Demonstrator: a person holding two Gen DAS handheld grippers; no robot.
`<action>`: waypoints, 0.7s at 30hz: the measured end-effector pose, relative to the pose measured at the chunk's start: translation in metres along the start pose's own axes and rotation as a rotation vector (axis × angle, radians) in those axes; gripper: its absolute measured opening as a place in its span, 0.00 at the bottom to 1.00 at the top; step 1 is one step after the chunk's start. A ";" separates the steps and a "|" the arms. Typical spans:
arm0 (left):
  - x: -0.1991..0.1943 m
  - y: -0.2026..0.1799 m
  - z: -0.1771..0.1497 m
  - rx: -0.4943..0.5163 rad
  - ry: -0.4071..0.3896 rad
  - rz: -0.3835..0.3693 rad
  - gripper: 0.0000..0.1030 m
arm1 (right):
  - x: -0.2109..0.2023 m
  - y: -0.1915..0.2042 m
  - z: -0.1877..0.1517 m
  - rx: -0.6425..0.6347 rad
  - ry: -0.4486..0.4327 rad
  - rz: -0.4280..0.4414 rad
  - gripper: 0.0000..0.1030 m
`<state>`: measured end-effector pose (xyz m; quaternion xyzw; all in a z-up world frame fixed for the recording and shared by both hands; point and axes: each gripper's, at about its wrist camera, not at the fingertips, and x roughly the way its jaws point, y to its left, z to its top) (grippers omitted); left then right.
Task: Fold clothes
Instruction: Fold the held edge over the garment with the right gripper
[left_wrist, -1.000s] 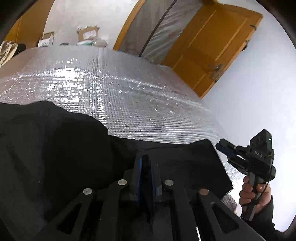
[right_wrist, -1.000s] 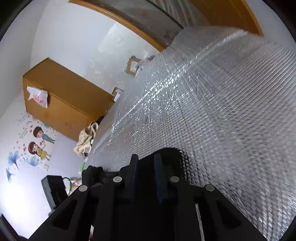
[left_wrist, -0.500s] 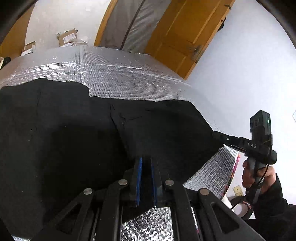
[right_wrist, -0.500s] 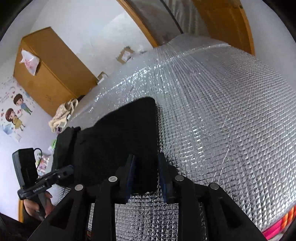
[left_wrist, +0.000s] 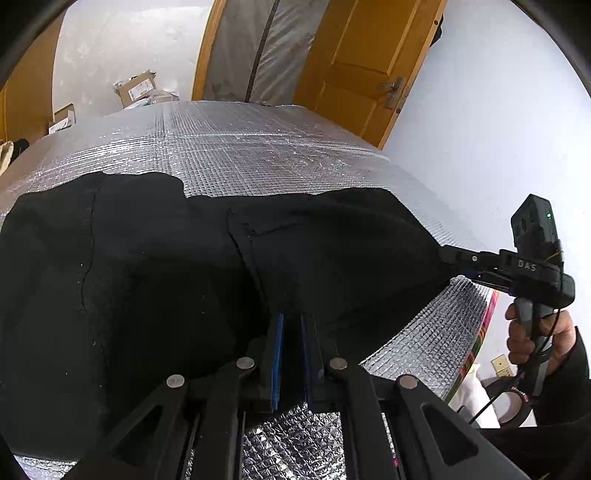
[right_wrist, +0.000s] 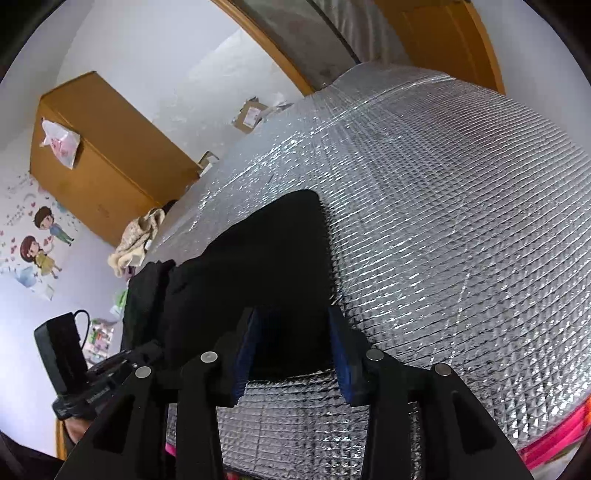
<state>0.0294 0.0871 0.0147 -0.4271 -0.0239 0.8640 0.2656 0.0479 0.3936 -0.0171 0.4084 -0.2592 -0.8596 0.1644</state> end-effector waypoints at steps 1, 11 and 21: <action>0.001 0.000 0.000 0.005 0.000 0.004 0.09 | 0.000 0.001 -0.001 0.000 0.009 0.006 0.38; 0.005 0.001 0.001 0.015 -0.014 -0.007 0.09 | 0.001 -0.001 0.001 0.052 0.036 0.051 0.38; 0.005 0.002 -0.003 0.005 -0.031 -0.031 0.09 | 0.011 0.007 0.005 0.074 0.053 0.066 0.38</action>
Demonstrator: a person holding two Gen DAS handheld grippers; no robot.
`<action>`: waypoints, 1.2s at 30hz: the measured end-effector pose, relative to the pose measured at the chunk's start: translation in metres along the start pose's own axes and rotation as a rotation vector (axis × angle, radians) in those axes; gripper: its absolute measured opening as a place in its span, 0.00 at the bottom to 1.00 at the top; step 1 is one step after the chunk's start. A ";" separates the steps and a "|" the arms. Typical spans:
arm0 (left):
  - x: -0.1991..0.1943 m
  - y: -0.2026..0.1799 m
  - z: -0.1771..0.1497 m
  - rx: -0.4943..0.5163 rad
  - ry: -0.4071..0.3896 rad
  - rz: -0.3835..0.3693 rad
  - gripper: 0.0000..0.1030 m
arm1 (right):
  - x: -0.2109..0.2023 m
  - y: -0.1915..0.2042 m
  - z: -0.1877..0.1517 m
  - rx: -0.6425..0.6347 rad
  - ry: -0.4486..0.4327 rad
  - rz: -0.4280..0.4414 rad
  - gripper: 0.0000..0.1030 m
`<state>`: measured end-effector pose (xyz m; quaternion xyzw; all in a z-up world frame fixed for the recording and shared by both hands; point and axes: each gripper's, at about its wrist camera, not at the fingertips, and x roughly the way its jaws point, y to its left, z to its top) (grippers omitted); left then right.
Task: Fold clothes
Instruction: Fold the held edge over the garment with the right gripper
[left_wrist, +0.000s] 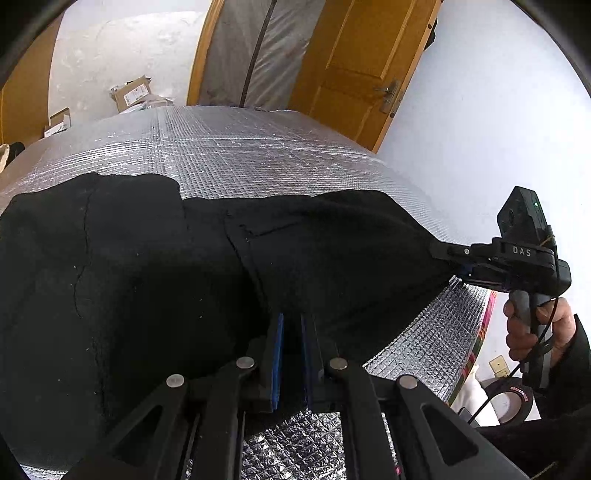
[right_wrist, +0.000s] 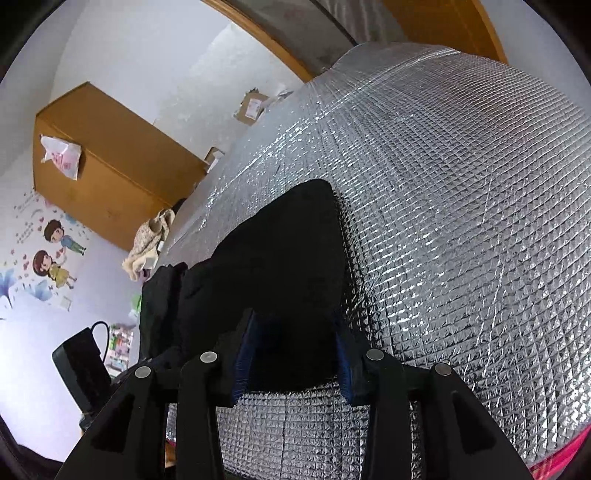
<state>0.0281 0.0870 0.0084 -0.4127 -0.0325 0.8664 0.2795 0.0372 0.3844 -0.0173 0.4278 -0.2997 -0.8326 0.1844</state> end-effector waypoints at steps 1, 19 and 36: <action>0.000 0.000 0.000 0.000 -0.001 -0.002 0.09 | 0.000 0.001 -0.001 -0.001 0.008 0.003 0.38; -0.017 0.002 0.009 -0.018 -0.066 -0.028 0.08 | -0.014 0.028 0.014 -0.012 -0.073 0.052 0.12; -0.057 0.048 0.002 -0.162 -0.177 0.065 0.09 | -0.021 0.164 0.049 -0.327 -0.163 0.186 0.12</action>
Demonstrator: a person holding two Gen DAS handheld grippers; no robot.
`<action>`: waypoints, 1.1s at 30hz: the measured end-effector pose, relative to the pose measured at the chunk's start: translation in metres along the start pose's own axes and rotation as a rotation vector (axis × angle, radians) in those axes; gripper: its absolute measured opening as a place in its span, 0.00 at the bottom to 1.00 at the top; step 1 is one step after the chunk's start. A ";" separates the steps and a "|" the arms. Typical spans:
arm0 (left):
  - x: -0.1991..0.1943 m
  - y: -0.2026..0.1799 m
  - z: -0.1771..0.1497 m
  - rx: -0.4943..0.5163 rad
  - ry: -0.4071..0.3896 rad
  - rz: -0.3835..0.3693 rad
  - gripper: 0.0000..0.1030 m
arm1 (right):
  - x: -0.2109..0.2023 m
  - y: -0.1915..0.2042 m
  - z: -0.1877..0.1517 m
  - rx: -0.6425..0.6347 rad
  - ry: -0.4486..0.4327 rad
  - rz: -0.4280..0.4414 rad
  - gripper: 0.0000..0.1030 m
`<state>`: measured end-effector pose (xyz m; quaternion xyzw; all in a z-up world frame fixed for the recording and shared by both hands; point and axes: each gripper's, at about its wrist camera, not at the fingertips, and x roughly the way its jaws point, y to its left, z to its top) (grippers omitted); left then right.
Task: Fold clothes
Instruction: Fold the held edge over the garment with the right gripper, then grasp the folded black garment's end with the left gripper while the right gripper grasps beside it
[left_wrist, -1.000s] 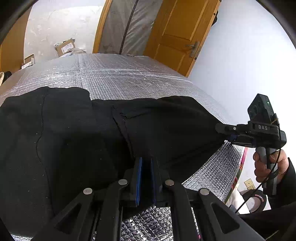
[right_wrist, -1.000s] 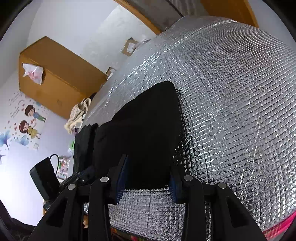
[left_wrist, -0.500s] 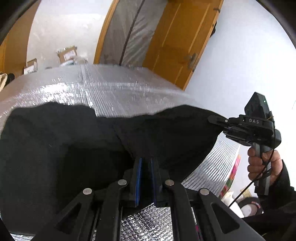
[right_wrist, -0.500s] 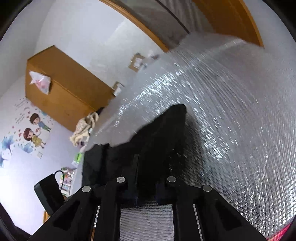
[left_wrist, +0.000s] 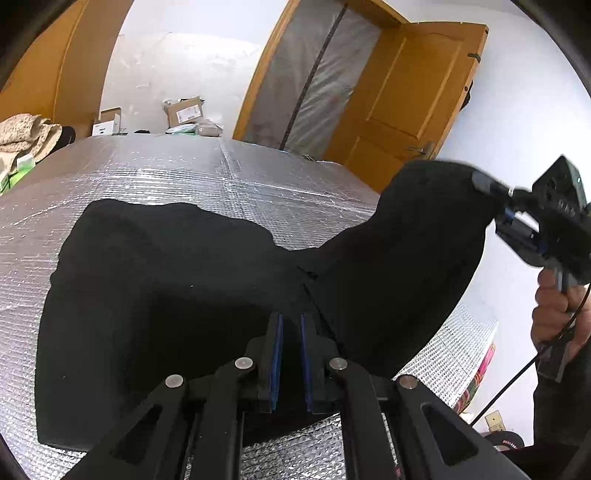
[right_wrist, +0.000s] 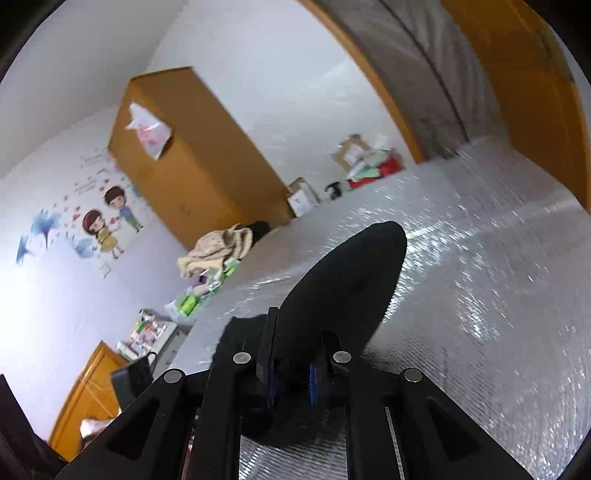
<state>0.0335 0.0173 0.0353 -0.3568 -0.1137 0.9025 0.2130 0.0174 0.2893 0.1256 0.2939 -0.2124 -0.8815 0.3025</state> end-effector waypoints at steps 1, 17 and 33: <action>-0.001 0.002 0.000 -0.003 -0.004 0.002 0.09 | 0.003 0.007 0.003 -0.015 0.002 0.010 0.12; -0.049 0.055 -0.011 -0.116 -0.088 0.102 0.09 | 0.090 0.119 0.009 -0.212 0.113 0.166 0.12; -0.114 0.121 -0.029 -0.285 -0.206 0.234 0.09 | 0.249 0.172 -0.077 -0.273 0.499 0.239 0.15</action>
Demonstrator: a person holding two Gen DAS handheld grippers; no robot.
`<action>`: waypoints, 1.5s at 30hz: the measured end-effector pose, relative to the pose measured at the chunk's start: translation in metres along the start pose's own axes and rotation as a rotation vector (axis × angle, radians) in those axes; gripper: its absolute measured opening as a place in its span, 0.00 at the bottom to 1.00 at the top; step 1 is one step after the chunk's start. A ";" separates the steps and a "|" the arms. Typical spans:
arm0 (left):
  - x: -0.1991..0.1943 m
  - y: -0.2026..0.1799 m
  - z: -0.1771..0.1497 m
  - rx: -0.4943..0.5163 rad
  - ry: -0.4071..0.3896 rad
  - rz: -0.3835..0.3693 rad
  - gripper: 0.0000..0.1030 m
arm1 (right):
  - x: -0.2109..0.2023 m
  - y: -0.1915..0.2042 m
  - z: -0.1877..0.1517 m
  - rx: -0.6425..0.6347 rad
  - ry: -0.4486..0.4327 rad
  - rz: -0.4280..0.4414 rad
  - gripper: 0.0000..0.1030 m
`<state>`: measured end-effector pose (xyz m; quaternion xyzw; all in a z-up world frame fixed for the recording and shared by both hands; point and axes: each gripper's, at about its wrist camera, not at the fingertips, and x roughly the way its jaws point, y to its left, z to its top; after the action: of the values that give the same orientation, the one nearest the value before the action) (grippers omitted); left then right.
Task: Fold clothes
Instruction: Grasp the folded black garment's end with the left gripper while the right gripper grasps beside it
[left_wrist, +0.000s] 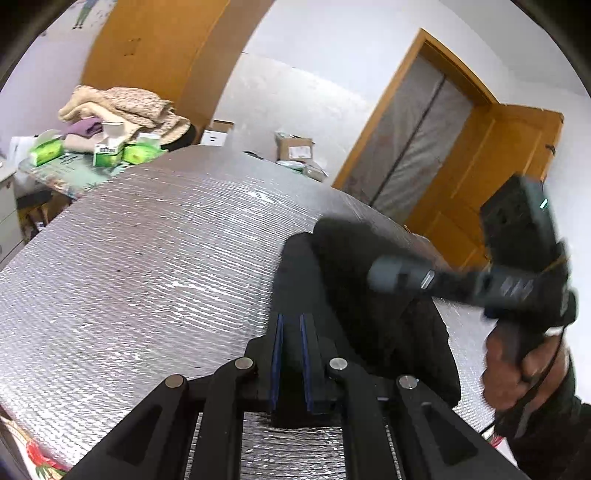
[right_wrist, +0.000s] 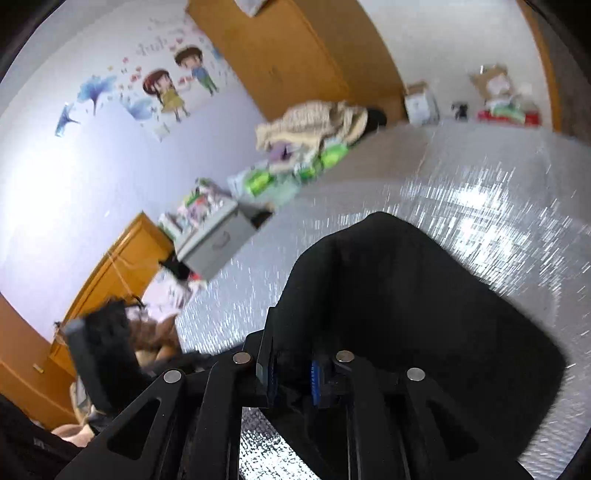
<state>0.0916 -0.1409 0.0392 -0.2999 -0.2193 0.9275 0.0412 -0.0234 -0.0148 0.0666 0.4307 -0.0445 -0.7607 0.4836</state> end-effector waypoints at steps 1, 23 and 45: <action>-0.001 0.002 0.001 -0.004 -0.004 0.000 0.09 | 0.011 -0.001 -0.003 0.004 0.036 -0.002 0.16; 0.054 0.001 0.007 -0.120 0.161 -0.159 0.30 | -0.072 -0.046 -0.058 0.102 -0.052 -0.050 0.33; 0.042 0.016 -0.023 -0.164 0.212 -0.217 0.10 | -0.101 -0.086 -0.050 0.160 -0.233 -0.287 0.30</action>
<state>0.0712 -0.1380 -0.0074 -0.3732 -0.3196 0.8597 0.1395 -0.0322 0.1266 0.0554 0.3790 -0.0987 -0.8604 0.3260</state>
